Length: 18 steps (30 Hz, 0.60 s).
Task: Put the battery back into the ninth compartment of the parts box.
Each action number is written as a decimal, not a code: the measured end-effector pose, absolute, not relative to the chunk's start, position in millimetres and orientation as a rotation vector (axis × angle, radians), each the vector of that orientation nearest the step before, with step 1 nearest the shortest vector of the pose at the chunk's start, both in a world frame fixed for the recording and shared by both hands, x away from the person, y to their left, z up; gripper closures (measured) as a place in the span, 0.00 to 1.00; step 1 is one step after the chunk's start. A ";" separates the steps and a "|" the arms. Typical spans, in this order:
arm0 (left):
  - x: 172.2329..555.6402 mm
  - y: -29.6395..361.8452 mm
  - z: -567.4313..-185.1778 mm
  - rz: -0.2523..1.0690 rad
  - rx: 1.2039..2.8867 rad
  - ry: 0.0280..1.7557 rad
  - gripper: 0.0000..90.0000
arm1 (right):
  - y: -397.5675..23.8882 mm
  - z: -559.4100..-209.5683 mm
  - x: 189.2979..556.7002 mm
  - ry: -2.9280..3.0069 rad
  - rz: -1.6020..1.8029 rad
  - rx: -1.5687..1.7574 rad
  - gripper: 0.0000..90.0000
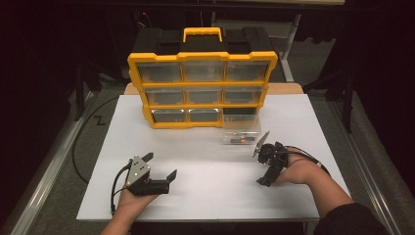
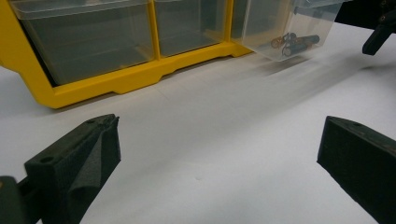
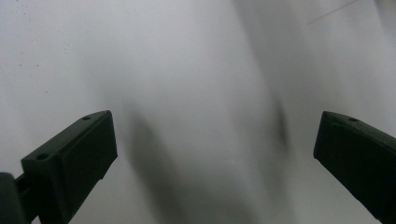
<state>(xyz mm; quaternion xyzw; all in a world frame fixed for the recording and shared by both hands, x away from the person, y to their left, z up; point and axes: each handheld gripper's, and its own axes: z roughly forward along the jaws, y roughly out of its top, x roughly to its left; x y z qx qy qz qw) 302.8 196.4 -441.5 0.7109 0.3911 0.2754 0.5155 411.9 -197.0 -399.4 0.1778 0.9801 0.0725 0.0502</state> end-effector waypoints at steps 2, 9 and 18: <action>303.0 195.8 -441.8 0.660 1.710 0.942 0.00 | -196.4 -401.5 411.9 2.985 0.234 0.554 0.01; 303.7 196.2 -442.0 0.654 1.709 0.946 0.00 | -199.0 -399.8 409.7 2.950 0.272 0.583 0.01; 304.1 195.5 -442.4 0.651 1.706 0.951 0.00 | -214.5 -396.1 402.5 2.817 0.501 0.626 0.01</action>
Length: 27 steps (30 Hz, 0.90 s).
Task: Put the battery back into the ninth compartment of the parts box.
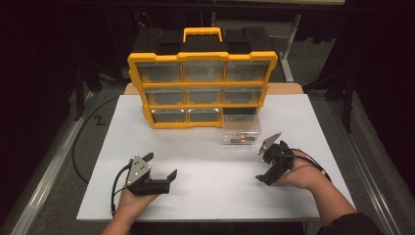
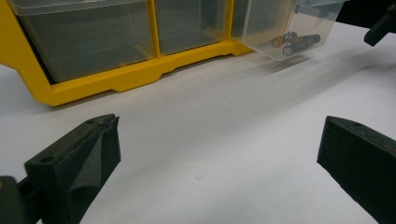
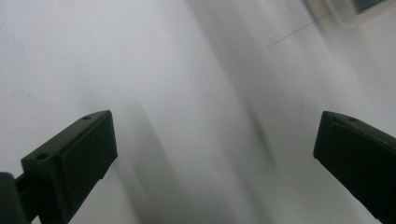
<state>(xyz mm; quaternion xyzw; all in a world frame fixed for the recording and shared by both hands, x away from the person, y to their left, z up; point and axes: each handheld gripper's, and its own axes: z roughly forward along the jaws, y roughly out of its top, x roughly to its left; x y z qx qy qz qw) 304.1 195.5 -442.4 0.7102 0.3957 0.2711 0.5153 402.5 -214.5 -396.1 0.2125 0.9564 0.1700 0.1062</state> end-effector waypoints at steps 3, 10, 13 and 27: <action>304.1 195.5 -442.3 0.651 1.704 0.951 0.00 | -217.5 -394.2 398.7 2.766 0.584 0.651 0.01; 304.1 196.6 -441.7 0.652 1.689 0.951 0.00 | -222.4 -399.9 388.9 2.657 0.799 0.696 0.01; 304.3 197.1 -441.5 0.650 1.681 0.956 0.00 | -224.4 -406.9 385.3 2.619 0.894 0.717 0.01; 301.7 198.6 -439.3 0.656 1.646 0.957 0.00 | -245.9 -423.7 361.9 2.267 1.309 0.883 0.01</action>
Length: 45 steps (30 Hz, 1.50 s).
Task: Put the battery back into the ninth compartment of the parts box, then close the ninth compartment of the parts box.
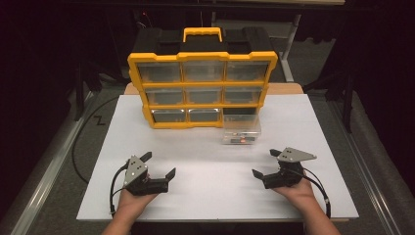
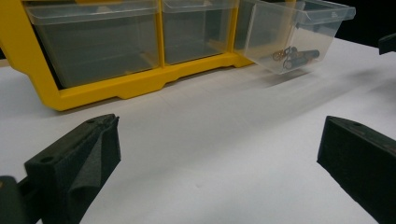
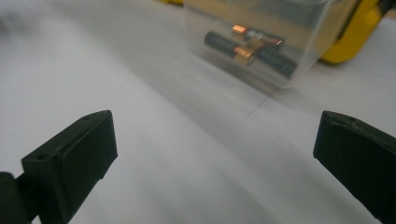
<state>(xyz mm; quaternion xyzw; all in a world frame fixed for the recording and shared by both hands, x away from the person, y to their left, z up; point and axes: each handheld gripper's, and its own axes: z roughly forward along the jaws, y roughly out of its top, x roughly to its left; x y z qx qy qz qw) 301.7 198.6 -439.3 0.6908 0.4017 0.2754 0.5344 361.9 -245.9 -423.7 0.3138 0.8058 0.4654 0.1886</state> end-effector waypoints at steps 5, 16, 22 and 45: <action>303.8 197.6 -440.4 0.656 1.648 0.959 0.00 | -252.8 -424.3 357.7 2.183 1.390 0.925 0.01; 305.2 197.8 -439.6 0.666 1.646 0.949 0.00 | -254.2 -426.2 356.2 2.162 1.363 0.929 0.01; 309.3 195.8 -440.2 0.666 1.664 0.953 0.00 | -254.9 -428.2 353.1 2.158 1.308 0.936 0.01; 305.6 188.7 -441.6 0.656 1.725 0.949 0.00 | -252.9 -425.7 350.9 2.110 1.307 0.951 0.48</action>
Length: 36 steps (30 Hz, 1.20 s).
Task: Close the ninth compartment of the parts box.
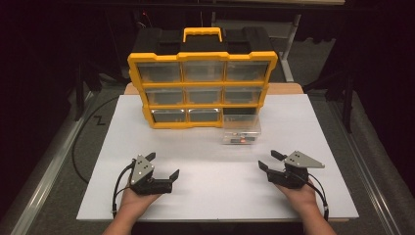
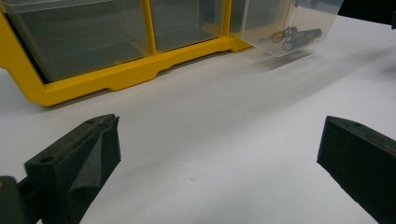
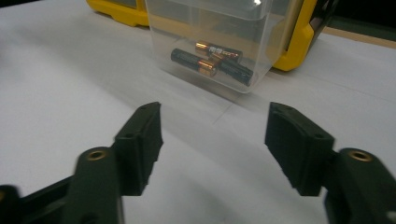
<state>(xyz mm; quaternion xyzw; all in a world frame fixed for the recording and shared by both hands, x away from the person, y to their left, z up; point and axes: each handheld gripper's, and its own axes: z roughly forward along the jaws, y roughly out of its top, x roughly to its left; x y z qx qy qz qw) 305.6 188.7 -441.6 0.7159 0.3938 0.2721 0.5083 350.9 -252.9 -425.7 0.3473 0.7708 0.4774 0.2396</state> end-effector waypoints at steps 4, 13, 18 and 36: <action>305.3 188.8 -441.3 0.654 1.721 0.945 0.00 | -251.0 -424.7 350.9 2.119 1.321 0.948 0.63; 304.8 187.7 -441.0 0.653 1.722 0.935 0.00 | -241.2 -422.8 356.3 2.122 1.327 0.952 0.91; 304.6 186.7 -441.1 0.652 1.722 0.927 0.00 | -232.2 -423.3 363.1 2.127 1.318 0.948 1.00; 303.7 187.4 -441.3 0.650 1.719 0.925 0.00 | -200.5 -427.0 391.2 2.105 1.326 0.935 1.00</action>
